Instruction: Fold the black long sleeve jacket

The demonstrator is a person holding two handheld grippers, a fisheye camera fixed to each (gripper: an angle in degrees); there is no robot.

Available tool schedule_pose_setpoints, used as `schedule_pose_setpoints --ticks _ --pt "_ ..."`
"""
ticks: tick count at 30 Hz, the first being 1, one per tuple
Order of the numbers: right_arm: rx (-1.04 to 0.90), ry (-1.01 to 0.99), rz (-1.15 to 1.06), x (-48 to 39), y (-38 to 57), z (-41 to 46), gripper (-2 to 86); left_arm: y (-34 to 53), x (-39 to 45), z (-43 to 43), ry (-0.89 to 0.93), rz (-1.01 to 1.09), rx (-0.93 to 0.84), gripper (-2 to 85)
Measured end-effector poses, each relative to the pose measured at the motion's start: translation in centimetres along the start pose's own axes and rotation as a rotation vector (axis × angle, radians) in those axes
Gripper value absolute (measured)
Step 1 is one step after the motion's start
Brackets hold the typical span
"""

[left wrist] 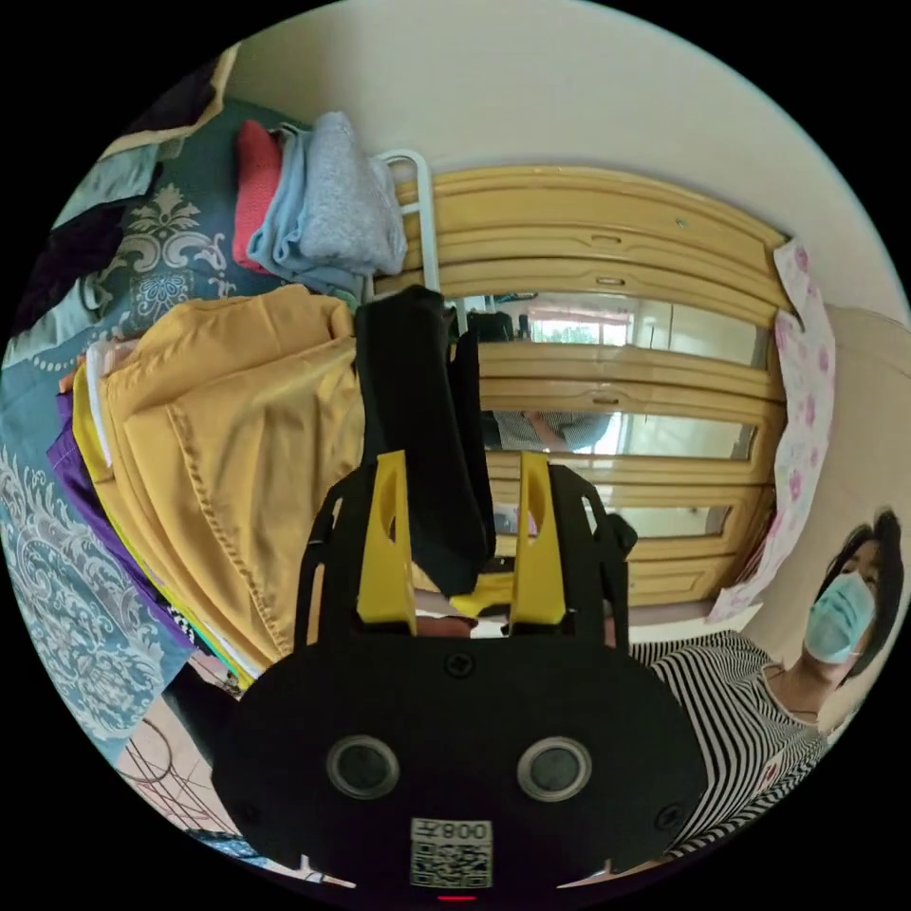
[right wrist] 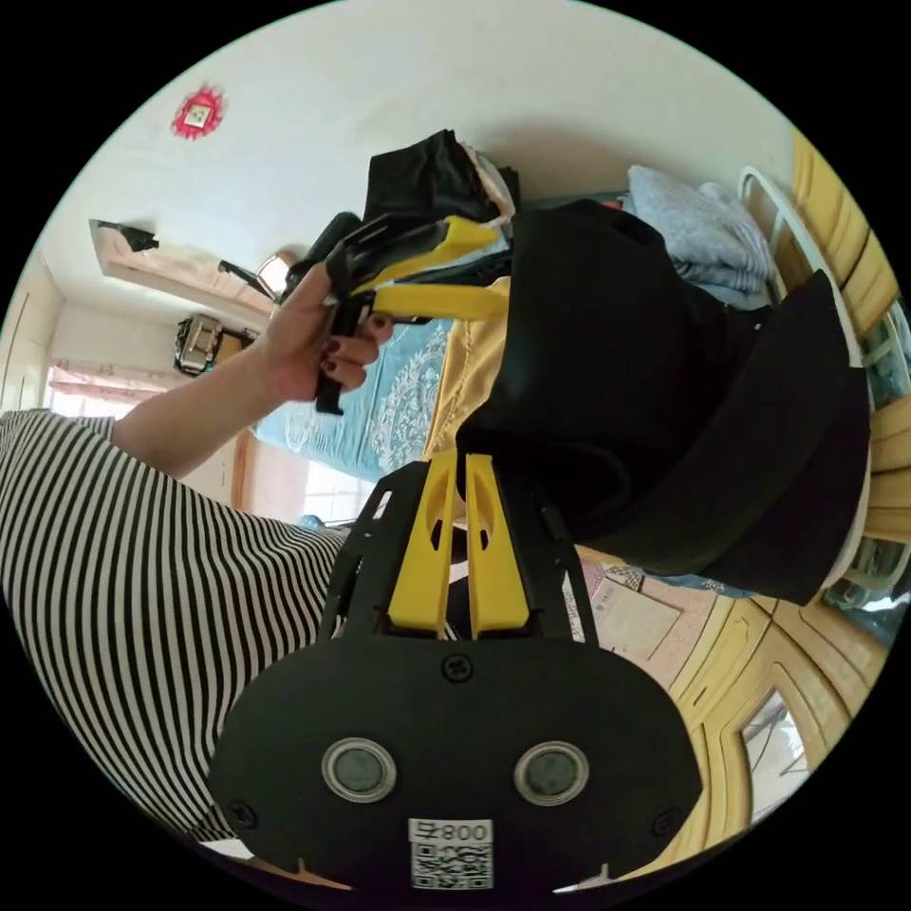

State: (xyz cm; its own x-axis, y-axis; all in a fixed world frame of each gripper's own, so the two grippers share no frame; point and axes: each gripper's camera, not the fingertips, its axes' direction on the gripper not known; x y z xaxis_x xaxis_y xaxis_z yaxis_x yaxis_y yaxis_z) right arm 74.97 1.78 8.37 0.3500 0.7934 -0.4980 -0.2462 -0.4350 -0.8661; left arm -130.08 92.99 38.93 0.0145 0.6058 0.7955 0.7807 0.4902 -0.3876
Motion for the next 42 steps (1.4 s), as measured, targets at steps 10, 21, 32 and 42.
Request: schedule_pose_setpoints --ticks 10,21,32,42 --pt "-0.096 -0.332 -0.071 7.4 -3.5 1.9 2.2 -0.6 -2.8 0.4 -0.187 -0.076 0.059 4.2" --pt "0.174 -0.064 0.131 27.3 -15.5 -9.1 7.0 5.2 -3.9 -2.2 -0.258 -0.130 0.113 3.4" --pt "-0.181 -0.013 0.252 35.7 -28.6 1.1 8.2 10.4 -3.0 -4.2 -0.307 -0.107 0.104 3.4" --pt "-0.203 -0.163 0.278 35.8 -29.5 4.2 3.4 17.9 -3.0 -7.9 -0.285 -0.092 0.114 3.3"
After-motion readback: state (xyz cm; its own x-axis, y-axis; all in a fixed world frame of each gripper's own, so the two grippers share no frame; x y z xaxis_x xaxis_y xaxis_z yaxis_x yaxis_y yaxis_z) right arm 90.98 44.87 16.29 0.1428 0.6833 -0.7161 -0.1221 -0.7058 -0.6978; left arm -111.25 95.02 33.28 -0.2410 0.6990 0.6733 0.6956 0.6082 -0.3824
